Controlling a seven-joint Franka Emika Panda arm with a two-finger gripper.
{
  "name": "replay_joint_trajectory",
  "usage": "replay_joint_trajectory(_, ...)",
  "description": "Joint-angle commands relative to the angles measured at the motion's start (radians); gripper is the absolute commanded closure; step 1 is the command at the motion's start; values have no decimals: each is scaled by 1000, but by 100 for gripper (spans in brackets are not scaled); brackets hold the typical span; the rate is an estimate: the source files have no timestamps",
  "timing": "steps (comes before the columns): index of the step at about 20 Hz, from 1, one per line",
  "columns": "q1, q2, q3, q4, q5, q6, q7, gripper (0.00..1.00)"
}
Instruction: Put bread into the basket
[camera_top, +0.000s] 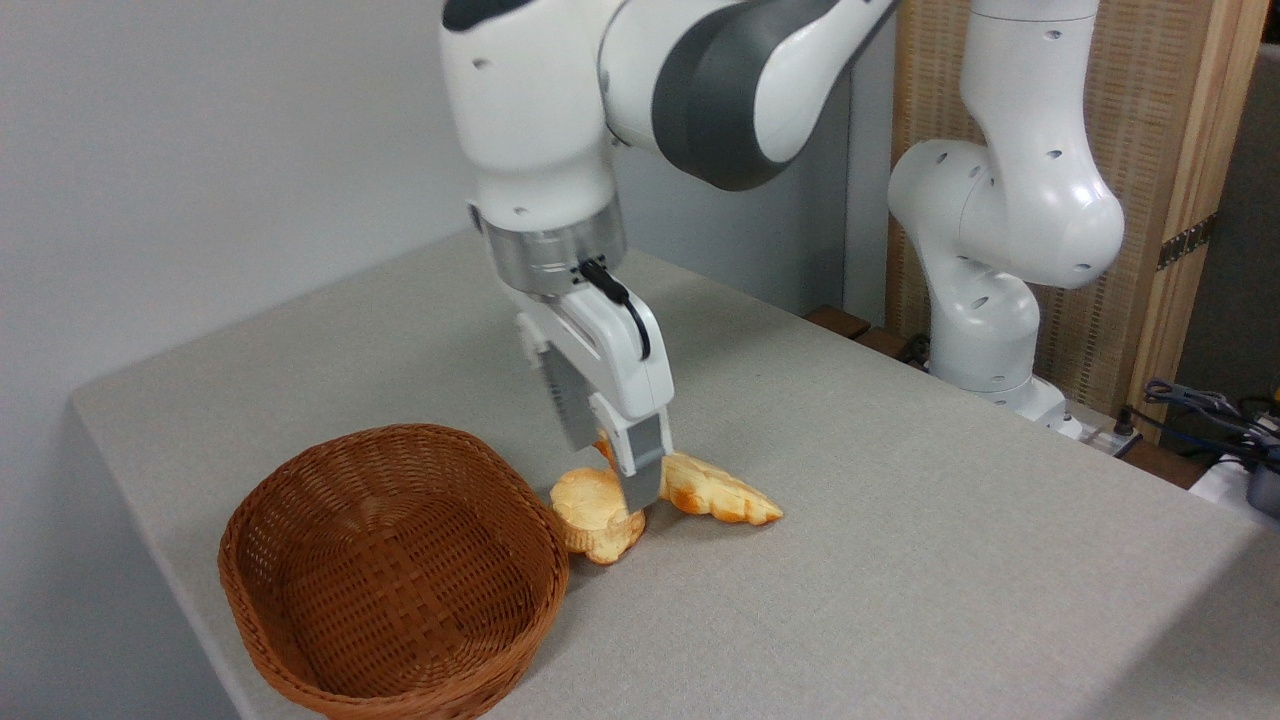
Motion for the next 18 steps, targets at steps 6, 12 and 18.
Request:
replay_joint_trajectory(6,-10,-93,10,-144,75,-79,409,0)
replay_joint_trajectory(12,-16,-70,4,-169,90,-59,409,0)
replay_joint_trajectory(18,-56,-29,2,-170,90,2,391,0)
